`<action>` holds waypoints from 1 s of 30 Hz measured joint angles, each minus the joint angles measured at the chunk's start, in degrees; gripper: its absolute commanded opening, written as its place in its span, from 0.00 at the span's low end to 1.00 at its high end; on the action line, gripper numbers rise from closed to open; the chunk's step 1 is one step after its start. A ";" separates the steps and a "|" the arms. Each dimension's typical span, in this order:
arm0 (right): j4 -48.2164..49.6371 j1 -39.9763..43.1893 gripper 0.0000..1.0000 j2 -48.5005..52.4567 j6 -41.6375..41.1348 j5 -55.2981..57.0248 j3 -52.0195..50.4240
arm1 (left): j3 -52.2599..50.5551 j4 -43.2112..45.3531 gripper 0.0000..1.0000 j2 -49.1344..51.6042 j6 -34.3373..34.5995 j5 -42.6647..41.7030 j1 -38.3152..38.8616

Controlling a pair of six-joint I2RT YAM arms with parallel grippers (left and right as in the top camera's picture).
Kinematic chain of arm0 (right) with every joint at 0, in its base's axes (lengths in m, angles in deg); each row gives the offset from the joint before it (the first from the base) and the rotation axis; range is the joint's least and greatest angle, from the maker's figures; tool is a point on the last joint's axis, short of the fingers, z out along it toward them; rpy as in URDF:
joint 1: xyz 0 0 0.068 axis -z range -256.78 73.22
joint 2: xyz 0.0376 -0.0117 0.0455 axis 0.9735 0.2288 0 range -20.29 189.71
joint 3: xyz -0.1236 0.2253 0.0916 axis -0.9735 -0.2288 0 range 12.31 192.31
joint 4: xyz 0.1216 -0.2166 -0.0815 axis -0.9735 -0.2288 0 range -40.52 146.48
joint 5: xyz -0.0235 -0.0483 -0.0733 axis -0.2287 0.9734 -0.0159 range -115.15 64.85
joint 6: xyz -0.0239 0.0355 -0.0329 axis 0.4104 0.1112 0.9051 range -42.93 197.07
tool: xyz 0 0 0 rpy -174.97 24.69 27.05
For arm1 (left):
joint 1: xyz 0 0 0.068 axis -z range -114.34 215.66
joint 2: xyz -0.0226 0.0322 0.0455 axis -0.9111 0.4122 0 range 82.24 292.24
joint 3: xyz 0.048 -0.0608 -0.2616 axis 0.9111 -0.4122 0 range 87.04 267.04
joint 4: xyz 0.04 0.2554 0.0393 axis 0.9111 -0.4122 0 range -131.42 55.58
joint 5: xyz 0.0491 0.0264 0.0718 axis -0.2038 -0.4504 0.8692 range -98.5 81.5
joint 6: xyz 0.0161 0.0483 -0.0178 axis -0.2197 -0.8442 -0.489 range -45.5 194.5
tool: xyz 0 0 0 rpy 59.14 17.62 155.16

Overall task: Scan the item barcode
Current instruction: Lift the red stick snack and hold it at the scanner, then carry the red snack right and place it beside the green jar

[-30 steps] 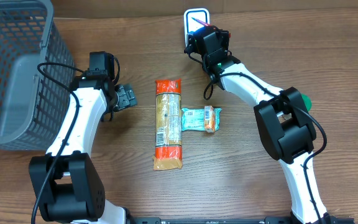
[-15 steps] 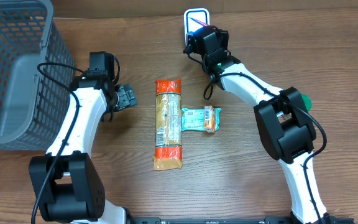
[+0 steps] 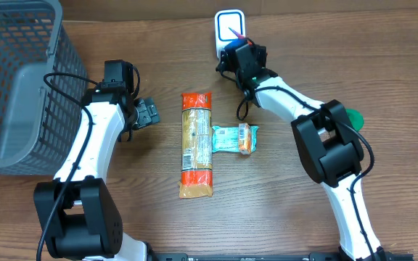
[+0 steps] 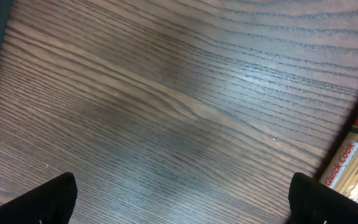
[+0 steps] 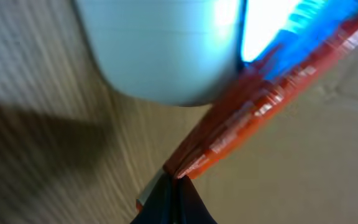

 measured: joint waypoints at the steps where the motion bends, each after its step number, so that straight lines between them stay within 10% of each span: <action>1: 0.37 0.00 0.03 0.20 0.00 0.11 -0.13 | 0.00 0.02 1.00 0.00 0.00 0.02 0.00; 21: 8.66 -1.42 0.04 -4.39 -7.26 8.15 -0.87 | 0.00 0.02 1.00 0.00 0.00 0.00 0.00; 26: -9.03 -2.47 0.03 -18.47 -24.52 9.03 -0.79 | 0.00 0.04 1.00 0.00 0.00 0.02 0.00; 30: -41.81 -2.23 0.04 -31.89 -49.46 5.66 0.33 | 0.00 -0.07 1.00 0.00 0.00 0.02 0.00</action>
